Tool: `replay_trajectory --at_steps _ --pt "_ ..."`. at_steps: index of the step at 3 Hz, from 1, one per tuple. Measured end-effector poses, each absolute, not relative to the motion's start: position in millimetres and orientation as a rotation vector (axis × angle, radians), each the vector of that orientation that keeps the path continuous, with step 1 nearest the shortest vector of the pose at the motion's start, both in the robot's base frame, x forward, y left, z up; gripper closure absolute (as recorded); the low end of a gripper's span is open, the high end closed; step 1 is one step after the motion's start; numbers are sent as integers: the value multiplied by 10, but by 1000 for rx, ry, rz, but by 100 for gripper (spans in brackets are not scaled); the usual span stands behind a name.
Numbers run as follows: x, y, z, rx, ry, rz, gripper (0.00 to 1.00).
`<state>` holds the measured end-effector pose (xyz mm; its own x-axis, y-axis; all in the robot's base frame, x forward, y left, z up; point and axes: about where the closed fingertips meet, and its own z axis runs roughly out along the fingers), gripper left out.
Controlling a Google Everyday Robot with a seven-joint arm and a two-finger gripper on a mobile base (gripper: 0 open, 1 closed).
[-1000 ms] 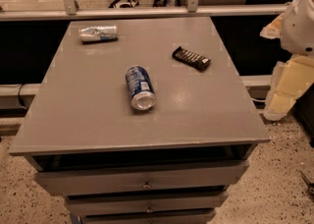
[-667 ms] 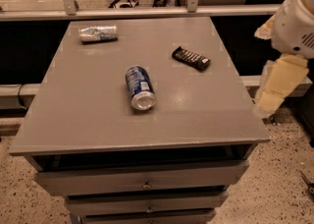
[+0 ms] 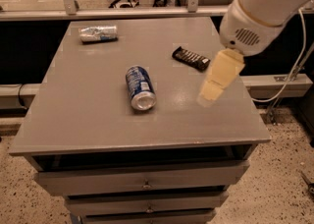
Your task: Place pepsi can upright
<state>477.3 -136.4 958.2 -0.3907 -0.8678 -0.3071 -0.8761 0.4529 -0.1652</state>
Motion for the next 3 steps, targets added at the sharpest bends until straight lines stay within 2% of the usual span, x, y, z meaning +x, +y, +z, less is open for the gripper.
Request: replay_trajectory --at_steps 1,3 --pt "4828 -1081 9515 -1353 2432 106 0" --pt "4884 -944 9528 -1274 2467 140 0"
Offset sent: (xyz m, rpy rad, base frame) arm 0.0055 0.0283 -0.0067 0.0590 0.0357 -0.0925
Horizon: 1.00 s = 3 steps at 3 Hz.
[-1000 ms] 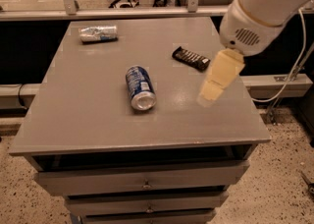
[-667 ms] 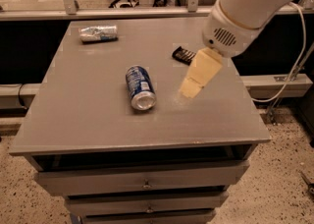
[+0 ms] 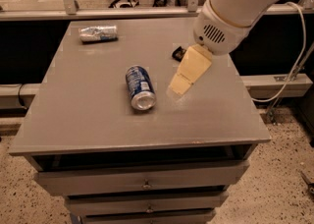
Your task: Place pepsi can upright
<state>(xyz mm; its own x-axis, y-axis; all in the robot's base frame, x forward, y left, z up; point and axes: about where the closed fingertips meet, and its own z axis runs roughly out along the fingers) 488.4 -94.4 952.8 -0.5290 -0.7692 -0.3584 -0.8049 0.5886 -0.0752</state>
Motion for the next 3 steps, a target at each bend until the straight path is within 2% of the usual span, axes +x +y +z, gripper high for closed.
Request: replay_trajectory --at_steps 2,3 --pt "5363 271 9087 -1192 2542 184 0" --pt "5523 567 8854 -1055 2633 169 0"
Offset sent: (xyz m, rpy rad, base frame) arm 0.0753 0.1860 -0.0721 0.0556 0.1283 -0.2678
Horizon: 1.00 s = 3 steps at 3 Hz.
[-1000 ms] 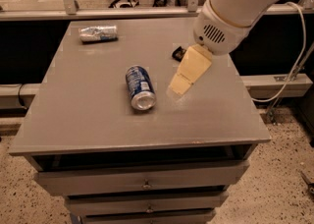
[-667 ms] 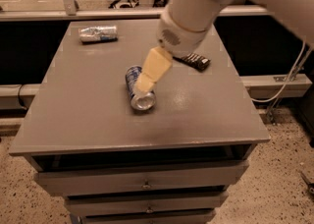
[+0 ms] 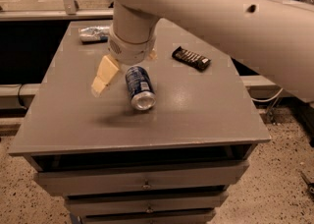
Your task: Place pepsi can upright
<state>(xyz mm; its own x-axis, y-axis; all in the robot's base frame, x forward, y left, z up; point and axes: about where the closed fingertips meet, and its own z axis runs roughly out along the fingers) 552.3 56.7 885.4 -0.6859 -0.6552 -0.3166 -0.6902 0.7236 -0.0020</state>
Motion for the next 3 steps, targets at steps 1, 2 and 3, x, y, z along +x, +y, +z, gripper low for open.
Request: replay_trajectory --at_steps 1,2,3 --pt "5651 631 8689 -858 2722 137 0" --pt "5732 548 8585 -615 2792 106 0" --pt "5793 482 8498 -388 2825 44 2"
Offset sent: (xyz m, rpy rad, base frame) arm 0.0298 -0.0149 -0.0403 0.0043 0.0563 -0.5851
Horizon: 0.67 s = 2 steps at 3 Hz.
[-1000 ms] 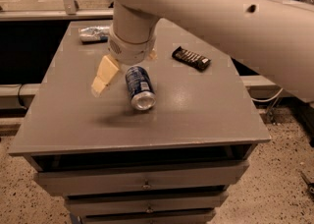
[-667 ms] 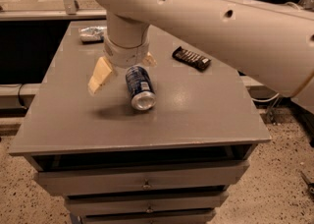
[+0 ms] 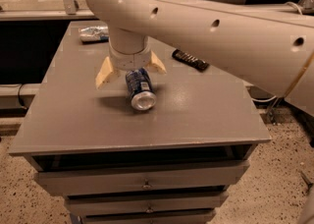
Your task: Place pepsi can upright
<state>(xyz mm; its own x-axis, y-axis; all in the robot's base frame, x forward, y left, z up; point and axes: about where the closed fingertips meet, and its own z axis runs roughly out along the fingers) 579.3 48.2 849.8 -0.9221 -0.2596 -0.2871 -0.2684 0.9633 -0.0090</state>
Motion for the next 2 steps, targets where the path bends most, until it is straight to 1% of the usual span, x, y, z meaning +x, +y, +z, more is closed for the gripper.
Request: replay_trajectory --at_steps 1,2 --pt "5831 455 8443 -288 2833 5 12" --pt "5865 436 8435 -229 2823 -32 27"
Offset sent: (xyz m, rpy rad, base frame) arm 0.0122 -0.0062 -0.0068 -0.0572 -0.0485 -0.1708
